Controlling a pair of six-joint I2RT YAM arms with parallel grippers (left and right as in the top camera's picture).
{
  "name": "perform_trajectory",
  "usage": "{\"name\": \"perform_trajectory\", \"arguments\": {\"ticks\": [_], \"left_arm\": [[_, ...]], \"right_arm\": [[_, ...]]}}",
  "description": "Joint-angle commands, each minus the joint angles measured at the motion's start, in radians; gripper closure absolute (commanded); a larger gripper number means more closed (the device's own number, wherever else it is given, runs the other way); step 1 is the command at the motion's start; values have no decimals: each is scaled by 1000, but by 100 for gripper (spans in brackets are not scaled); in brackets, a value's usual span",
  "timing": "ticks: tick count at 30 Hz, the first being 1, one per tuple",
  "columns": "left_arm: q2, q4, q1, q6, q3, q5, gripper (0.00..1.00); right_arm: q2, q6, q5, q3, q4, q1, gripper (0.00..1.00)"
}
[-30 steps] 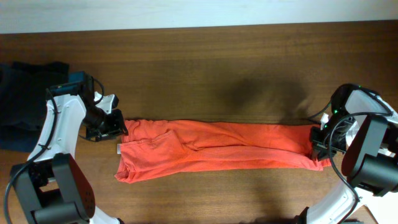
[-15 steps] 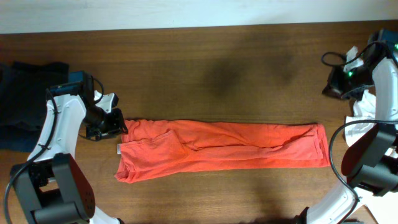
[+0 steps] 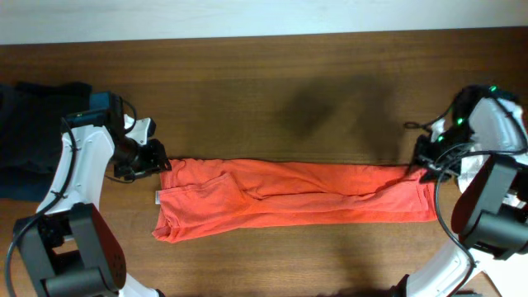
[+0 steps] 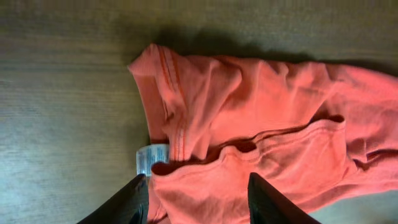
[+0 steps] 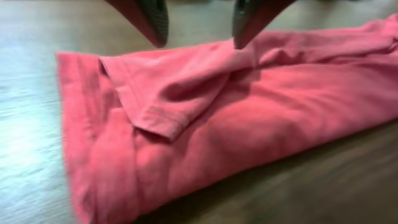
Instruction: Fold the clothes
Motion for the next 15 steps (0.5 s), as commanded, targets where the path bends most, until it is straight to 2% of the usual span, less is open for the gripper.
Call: {"name": "perform_trajectory", "arguments": {"ticks": [1, 4, 10, 13, 14, 15], "left_arm": [[-18, 18, -2, -3, -4, -2, 49], [-18, 32, -2, -3, -4, 21, 49], [-18, 45, -2, -11, -4, 54, 48], [-18, 51, -2, -11, -4, 54, 49], [-18, 52, -2, -11, -4, 54, 49], [-18, 52, -2, -11, -4, 54, 49]], "right_arm": [[-12, 12, 13, -79, 97, 11, 57], [-10, 19, 17, -91, 193, 11, 52], [-5, 19, 58, -93, 187, 11, 51], [-5, 19, 58, -93, 187, 11, 64], [-5, 19, 58, -93, 187, 11, 71], [-5, 19, 58, -93, 186, 11, 83]]}}
